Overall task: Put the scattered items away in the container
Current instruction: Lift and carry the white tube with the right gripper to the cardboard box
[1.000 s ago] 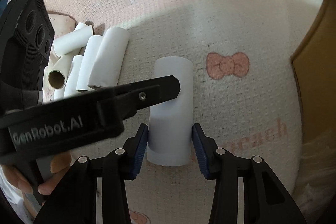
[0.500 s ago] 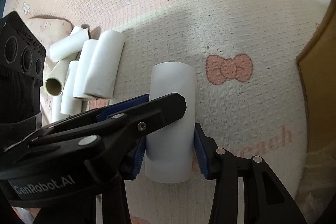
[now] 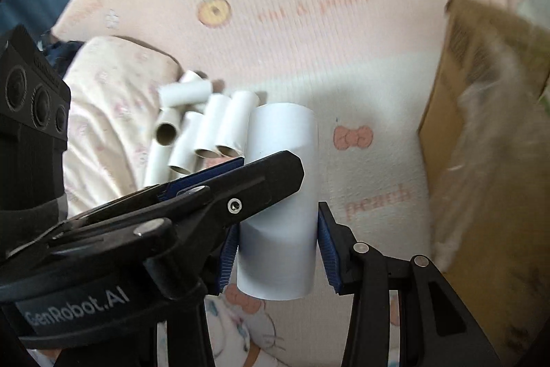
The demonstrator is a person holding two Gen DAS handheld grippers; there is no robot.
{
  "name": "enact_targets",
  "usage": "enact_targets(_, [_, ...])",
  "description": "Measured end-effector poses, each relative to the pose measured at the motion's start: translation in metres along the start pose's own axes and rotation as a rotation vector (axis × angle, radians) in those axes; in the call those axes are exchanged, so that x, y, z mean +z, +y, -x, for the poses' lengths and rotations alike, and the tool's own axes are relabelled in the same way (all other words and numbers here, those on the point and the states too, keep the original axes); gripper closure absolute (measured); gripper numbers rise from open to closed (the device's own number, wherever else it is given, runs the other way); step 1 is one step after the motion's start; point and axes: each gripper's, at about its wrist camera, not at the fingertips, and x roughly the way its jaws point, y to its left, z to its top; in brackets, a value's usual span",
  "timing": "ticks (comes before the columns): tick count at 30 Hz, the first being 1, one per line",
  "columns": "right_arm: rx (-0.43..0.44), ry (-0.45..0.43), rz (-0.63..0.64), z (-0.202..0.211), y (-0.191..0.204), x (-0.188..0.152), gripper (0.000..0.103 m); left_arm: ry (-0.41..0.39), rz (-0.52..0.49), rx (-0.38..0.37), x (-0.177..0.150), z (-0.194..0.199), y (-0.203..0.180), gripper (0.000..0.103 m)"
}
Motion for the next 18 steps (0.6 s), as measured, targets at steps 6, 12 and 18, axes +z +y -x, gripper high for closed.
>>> enact_targets(6, [0.011,-0.096,0.031,0.059,0.001,-0.009,0.063,-0.036,-0.105,0.033,-0.003,0.033,-0.052,0.059])
enact_targets(12, [0.007,-0.157,0.015,0.094,-0.011,-0.009,0.063,-0.051,-0.218,0.054,-0.006,0.045,-0.098,0.059])
enact_targets(18, [0.035,-0.210,-0.028,0.127,-0.043,-0.001,0.061,-0.036,-0.272,0.025,0.000,0.036,-0.134,0.059])
